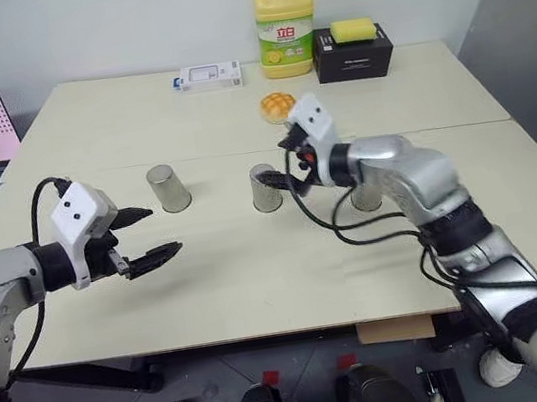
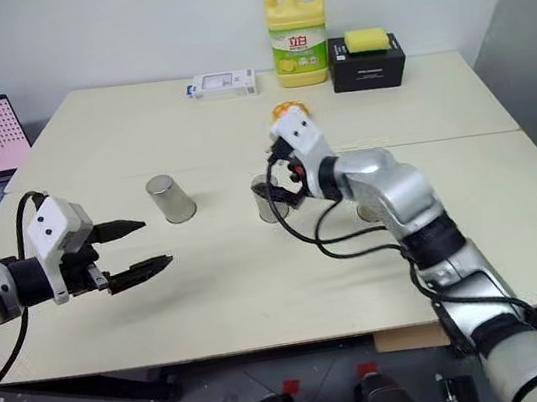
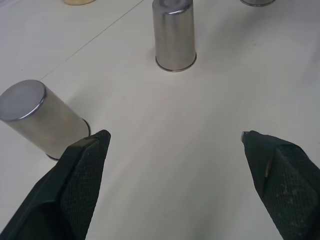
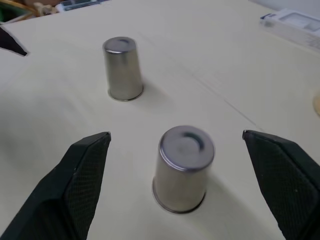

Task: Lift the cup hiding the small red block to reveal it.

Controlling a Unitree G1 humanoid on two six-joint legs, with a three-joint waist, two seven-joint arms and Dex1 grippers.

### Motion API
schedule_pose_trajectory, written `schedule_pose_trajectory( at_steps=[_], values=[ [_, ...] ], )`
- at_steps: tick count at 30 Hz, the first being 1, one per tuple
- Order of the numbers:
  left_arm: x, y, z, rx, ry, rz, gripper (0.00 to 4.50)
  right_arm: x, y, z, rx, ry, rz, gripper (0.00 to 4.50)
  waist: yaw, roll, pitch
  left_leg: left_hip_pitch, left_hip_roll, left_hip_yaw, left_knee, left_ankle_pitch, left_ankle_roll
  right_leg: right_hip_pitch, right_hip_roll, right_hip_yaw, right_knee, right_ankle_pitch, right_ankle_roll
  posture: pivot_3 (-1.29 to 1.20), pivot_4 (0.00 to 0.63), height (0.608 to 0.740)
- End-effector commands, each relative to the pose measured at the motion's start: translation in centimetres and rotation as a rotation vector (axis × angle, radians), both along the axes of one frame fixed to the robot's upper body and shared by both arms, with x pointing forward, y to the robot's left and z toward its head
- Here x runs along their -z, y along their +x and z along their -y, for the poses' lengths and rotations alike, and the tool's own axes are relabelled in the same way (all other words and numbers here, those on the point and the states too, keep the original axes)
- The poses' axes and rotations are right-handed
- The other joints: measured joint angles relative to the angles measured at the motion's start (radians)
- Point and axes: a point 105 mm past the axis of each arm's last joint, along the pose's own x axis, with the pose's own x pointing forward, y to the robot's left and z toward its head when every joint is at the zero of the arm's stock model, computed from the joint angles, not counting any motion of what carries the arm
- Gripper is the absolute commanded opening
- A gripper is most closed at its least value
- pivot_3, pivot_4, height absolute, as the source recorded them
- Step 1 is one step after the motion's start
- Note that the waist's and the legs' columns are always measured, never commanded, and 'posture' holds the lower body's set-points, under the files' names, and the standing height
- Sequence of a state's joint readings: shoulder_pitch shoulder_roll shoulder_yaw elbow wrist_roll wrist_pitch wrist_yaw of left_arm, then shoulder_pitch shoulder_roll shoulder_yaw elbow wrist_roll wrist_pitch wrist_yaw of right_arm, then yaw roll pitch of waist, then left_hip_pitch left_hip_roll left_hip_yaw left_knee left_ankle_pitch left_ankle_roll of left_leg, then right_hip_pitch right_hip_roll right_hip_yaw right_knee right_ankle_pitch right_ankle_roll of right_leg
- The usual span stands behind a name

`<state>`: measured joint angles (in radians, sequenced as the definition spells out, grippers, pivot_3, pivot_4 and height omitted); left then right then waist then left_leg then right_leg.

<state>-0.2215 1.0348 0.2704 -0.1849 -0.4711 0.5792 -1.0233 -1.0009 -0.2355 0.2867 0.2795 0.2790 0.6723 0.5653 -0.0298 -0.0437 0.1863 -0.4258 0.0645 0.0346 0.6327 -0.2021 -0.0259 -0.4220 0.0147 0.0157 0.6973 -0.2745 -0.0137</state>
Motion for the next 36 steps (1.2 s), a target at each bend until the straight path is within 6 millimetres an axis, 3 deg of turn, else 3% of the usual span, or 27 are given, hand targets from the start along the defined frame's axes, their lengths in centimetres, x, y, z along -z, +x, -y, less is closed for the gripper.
schedule_pose_trajectory(
  at_steps=[1, 9, 14, 21, 26, 30, 33, 36],
  values=[
    [-0.9, -0.2, 0.5, 0.022, 0.007, 0.034, 4.47, 0.4, 1.5, -0.6, 0.019, -0.030, 0.026, 4.50, 0.001, 0.000, 0.000, 0.000, 0.000, 0.000, 0.000, 0.000, 0.000, 0.000, 0.000, -0.001, 0.000, 0.000, 0.000, 0.00, 0.150, 0.740],
    [-0.9, -0.2, 0.5, 0.020, 0.013, 0.037, 4.47, 2.5, 3.6, -2.1, 0.060, -0.064, -0.031, 4.50, -0.003, 0.000, 0.000, 0.000, 0.000, -0.001, 0.000, 0.000, 0.000, 0.000, 0.000, -0.001, 0.001, 0.000, 0.000, 0.00, 0.150, 0.740],
    [-0.9, -0.1, 0.7, 0.024, 0.015, 0.041, 4.47, 4.0, 3.5, -2.8, 0.041, -0.084, -0.080, 4.50, -0.003, 0.000, 0.000, 0.000, 0.000, -0.001, -0.001, 0.000, 0.000, 0.000, 0.000, 0.000, 0.001, 0.001, -0.002, 0.00, 0.150, 0.740],
    [-0.7, 0.1, 1.0, 0.030, 0.012, 0.046, 4.50, 4.3, 3.7, -3.1, 0.049, -0.075, -0.089, 2.96, -0.003, 0.000, 0.000, 0.000, 0.000, -0.001, -0.001, 0.000, 0.000, 0.000, 0.000, -0.001, 0.001, 0.002, -0.003, 0.00, 0.150, 0.740],
    [-0.7, 0.2, 1.1, 0.034, 0.010, 0.049, 4.50, 3.2, 3.4, -3.5, 0.020, -0.042, -0.070, 2.73, -0.003, 0.000, 0.000, 0.000, 0.000, -0.001, -0.001, 0.000, 0.000, 0.000, 0.000, -0.001, 0.001, 0.002, -0.003, 0.00, 0.150, 0.740],
    [-0.7, 0.3, 1.4, 0.043, 0.004, 0.050, 4.50, 0.2, 2.6, -3.6, -0.025, 0.025, -0.030, 2.73, -0.003, 0.001, 0.000, 0.000, 0.000, -0.002, -0.001, 0.000, 0.000, -0.001, 0.000, 0.000, 0.001, 0.002, -0.003, 0.00, 0.150, 0.740],
    [-0.8, 0.4, 1.6, 0.051, -0.001, 0.051, 4.50, -1.4, 2.2, -1.7, -0.014, 0.052, 0.001, 2.73, -0.001, 0.001, 0.000, 0.000, 0.001, -0.003, -0.001, 0.000, 0.000, -0.001, 0.000, -0.001, 0.001, 0.002, -0.003, 0.00, 0.150, 0.740],
    [-0.8, 0.5, 1.9, 0.062, -0.004, 0.052, 4.50, -0.9, 1.8, 0.1, 0.011, 0.027, 0.004, 2.73, 0.004, 0.000, 0.000, 0.000, 0.000, -0.002, -0.001, 0.000, 0.000, 0.000, -0.001, -0.002, 0.000, 0.002, -0.003, 0.00, 0.150, 0.740]
  ],
)
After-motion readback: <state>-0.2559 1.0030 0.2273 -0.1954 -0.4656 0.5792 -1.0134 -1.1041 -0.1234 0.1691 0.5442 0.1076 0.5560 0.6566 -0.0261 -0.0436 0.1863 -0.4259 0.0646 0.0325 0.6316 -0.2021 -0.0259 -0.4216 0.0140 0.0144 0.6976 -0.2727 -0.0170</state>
